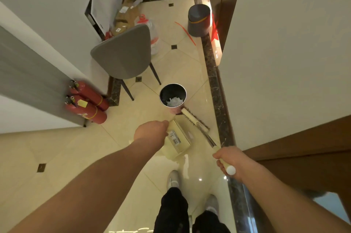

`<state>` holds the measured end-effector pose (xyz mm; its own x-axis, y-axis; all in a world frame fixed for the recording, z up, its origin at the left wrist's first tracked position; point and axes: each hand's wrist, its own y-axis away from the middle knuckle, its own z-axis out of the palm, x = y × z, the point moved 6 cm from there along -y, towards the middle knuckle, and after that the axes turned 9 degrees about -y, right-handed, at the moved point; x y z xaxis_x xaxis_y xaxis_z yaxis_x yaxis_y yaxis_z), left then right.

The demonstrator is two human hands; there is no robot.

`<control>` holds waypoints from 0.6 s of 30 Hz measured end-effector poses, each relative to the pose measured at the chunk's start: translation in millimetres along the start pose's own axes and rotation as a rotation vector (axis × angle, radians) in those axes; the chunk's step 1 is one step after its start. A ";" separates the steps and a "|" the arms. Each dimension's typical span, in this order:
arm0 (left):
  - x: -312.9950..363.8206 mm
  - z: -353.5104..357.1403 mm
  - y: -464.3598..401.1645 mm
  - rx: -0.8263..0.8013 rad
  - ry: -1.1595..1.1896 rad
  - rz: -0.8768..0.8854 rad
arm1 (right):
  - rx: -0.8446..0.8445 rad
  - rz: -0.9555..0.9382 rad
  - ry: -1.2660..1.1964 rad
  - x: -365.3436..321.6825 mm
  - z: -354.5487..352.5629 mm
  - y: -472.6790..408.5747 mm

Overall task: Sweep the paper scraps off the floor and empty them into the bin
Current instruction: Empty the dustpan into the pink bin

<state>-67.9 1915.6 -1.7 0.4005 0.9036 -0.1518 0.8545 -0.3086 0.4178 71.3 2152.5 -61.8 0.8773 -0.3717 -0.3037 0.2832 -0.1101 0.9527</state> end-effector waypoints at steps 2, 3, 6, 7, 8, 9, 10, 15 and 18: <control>-0.8 15.8 1.9 -0.012 -0.021 0.006 | 0.022 0.006 0.112 9.2 4.5 -1.3; -3.0 23.5 2.0 -0.020 -0.027 0.005 | 0.042 0.007 0.160 13.0 5.4 -2.8; -11.7 50.3 0.9 -0.050 0.002 -0.007 | 0.046 0.034 0.206 28.6 9.2 -10.3; -14.2 59.5 -2.1 -0.059 0.020 -0.011 | 0.041 0.045 0.204 34.0 10.6 -14.3; -16.9 64.7 -2.9 -0.061 0.040 -0.019 | 0.032 0.059 0.205 38.5 10.8 -14.2; -19.4 69.8 -4.6 -0.061 0.059 -0.032 | 0.021 0.078 0.204 42.3 11.4 -13.4; -22.6 72.7 -7.6 -0.058 0.077 -0.048 | 0.008 0.099 0.199 44.3 11.3 -11.6; -43.1 72.0 -25.3 -0.065 0.089 -0.092 | -0.071 0.193 0.097 29.3 -12.9 5.9; -51.6 66.4 -24.9 -0.087 0.119 -0.107 | -0.059 0.138 0.140 13.9 -18.2 26.2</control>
<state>-87.9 1856.9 -63.8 0.2627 0.9603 -0.0943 0.8563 -0.1870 0.4815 97.9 2161.2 -41.2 0.9534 -0.2474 -0.1724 0.1751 -0.0113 0.9845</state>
